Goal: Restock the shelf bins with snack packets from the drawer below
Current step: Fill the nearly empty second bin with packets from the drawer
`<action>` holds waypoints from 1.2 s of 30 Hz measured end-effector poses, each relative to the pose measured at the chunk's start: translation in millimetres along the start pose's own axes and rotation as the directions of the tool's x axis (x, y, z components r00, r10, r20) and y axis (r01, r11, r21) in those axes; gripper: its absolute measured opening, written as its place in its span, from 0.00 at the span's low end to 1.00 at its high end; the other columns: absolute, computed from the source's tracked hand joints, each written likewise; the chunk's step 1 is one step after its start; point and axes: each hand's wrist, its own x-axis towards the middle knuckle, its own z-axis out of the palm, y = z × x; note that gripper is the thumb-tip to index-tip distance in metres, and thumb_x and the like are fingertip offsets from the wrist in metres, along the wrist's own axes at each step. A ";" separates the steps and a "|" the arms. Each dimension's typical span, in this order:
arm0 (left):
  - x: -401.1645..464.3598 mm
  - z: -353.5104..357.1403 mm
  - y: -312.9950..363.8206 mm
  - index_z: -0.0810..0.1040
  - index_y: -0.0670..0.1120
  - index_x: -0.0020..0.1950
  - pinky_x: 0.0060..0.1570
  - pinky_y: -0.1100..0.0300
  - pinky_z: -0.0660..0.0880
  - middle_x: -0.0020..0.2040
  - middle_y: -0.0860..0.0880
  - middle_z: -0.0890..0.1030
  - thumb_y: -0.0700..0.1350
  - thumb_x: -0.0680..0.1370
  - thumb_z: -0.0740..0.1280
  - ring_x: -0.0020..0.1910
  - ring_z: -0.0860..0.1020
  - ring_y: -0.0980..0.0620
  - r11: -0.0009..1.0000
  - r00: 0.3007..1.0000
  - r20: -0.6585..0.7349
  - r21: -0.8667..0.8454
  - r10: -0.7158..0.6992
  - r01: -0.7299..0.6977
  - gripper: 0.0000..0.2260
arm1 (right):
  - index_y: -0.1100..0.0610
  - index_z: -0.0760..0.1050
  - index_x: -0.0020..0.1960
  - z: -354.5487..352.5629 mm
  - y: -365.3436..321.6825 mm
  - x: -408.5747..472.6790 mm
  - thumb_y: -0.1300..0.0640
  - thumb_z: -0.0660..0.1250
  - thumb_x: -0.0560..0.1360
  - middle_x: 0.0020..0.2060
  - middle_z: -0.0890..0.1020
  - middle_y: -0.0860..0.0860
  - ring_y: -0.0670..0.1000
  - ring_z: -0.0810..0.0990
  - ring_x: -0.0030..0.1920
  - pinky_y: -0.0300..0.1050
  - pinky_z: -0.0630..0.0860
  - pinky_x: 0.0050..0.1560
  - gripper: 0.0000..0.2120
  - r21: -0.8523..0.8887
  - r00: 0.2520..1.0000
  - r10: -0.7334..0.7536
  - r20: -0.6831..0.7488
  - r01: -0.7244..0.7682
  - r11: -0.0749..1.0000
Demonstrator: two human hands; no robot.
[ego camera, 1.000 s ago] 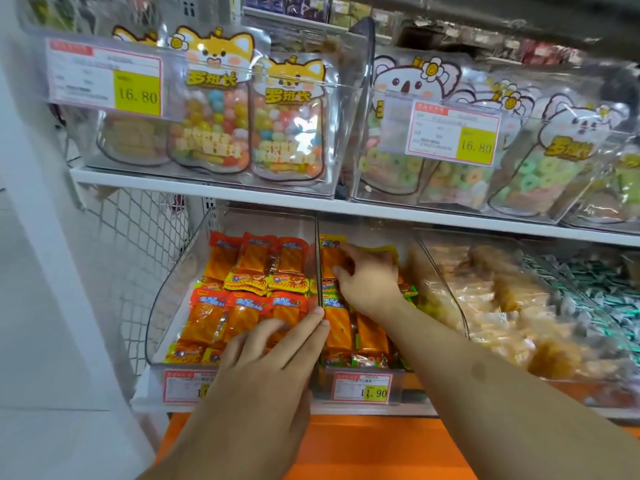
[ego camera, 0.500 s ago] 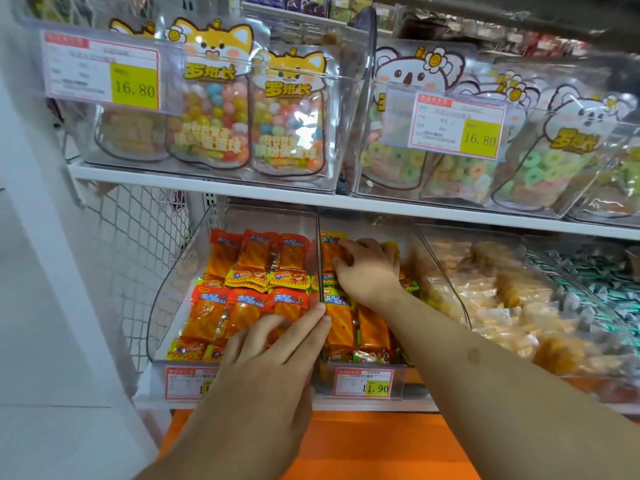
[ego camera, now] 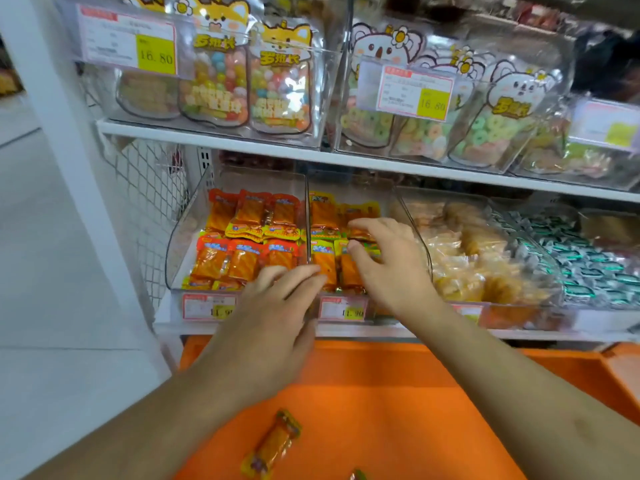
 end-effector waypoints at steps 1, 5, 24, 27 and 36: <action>-6.0 -0.4 4.2 0.69 0.52 0.77 0.71 0.52 0.68 0.76 0.58 0.67 0.51 0.81 0.65 0.72 0.64 0.51 1.000 1.000 -0.004 -0.019 0.014 -0.014 0.24 | 0.50 0.81 0.60 -9.6 -7.8 -20.3 0.53 0.68 0.81 0.56 0.81 0.48 0.51 0.75 0.60 0.43 0.69 0.63 0.09 0.035 0.999 -0.037 -0.004 0.038 0.999; -39.4 14.8 24.0 0.76 0.48 0.68 0.68 0.55 0.70 0.67 0.53 0.75 0.45 0.79 0.68 0.68 0.70 0.50 0.994 0.999 0.033 -0.099 0.041 -0.038 0.17 | 0.52 0.78 0.45 -18.8 -18.7 -106.0 0.61 0.67 0.80 0.39 0.79 0.44 0.45 0.76 0.40 0.40 0.72 0.43 0.07 0.256 0.986 0.002 0.166 -0.045 0.966; -162.8 256.7 -58.1 0.70 0.49 0.76 0.70 0.47 0.71 0.72 0.45 0.74 0.51 0.79 0.71 0.70 0.72 0.40 0.776 0.591 0.618 0.050 -0.518 0.629 0.26 | 0.48 0.67 0.78 162.6 164.8 -291.2 0.50 0.72 0.69 0.75 0.71 0.55 0.58 0.67 0.77 0.51 0.65 0.77 0.39 -0.364 0.368 0.397 0.841 -0.157 0.918; -166.8 280.6 -62.9 0.68 0.47 0.75 0.68 0.45 0.72 0.70 0.43 0.74 0.56 0.78 0.72 0.69 0.72 0.39 0.737 0.540 0.617 0.098 -0.572 0.668 0.29 | 0.48 0.71 0.72 172.8 169.8 -294.1 0.50 0.74 0.70 0.67 0.74 0.54 0.59 0.70 0.70 0.52 0.72 0.70 0.31 -0.404 0.355 0.432 0.829 -0.153 0.902; -173.5 301.2 -66.3 0.74 0.47 0.65 0.64 0.48 0.72 0.63 0.42 0.76 0.61 0.68 0.79 0.65 0.74 0.40 0.716 0.498 0.580 0.231 -0.645 0.659 0.32 | 0.53 0.83 0.55 171.1 170.9 -293.9 0.51 0.76 0.73 0.54 0.83 0.54 0.56 0.82 0.57 0.45 0.77 0.52 0.13 -0.456 0.318 0.495 0.809 -0.193 0.869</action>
